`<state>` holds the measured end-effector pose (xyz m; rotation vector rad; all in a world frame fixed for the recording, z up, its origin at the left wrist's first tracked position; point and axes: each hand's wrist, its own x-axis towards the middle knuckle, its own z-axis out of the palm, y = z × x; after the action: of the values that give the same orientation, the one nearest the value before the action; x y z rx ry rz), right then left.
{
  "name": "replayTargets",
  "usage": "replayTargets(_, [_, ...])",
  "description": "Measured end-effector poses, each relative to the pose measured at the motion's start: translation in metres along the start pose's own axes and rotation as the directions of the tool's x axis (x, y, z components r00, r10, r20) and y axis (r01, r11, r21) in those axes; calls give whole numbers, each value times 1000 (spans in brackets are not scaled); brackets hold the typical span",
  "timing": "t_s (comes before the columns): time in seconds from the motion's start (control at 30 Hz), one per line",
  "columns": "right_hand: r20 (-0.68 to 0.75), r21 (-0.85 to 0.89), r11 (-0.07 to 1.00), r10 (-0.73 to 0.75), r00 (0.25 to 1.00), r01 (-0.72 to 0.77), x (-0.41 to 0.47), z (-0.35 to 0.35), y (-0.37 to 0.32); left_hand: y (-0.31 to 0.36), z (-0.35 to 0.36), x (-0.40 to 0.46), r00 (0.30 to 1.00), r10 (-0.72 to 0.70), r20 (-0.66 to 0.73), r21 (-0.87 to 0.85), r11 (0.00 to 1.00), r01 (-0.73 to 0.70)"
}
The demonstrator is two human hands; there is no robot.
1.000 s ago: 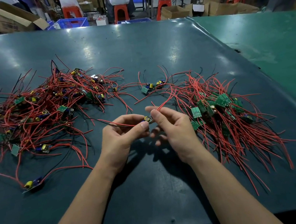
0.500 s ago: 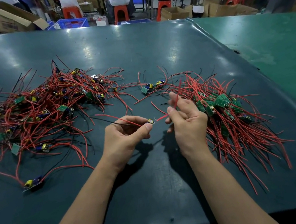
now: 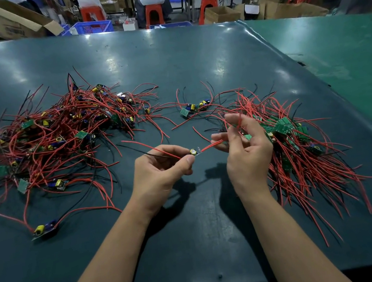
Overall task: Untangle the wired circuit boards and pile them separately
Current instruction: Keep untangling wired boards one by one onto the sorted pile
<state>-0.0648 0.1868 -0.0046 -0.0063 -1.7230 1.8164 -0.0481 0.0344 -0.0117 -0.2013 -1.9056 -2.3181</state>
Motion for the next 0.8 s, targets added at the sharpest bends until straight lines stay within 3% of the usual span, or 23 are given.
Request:
replayTargets(0.27, [-75, 183, 976, 132, 988, -117, 6, -2, -2, 2, 0, 0, 1000, -4, -7, 10, 1000, 4])
replayTargets(0.63, [-163, 229, 966, 156, 974, -117, 9, -4, 2, -1, -1, 0, 1000, -5, 9, 5, 1000, 5])
replayTargets(0.8, [-139, 373, 896, 309, 941, -240, 17, -10, 2, 0, -4, 4, 996, 0, -88, -185, 983, -17])
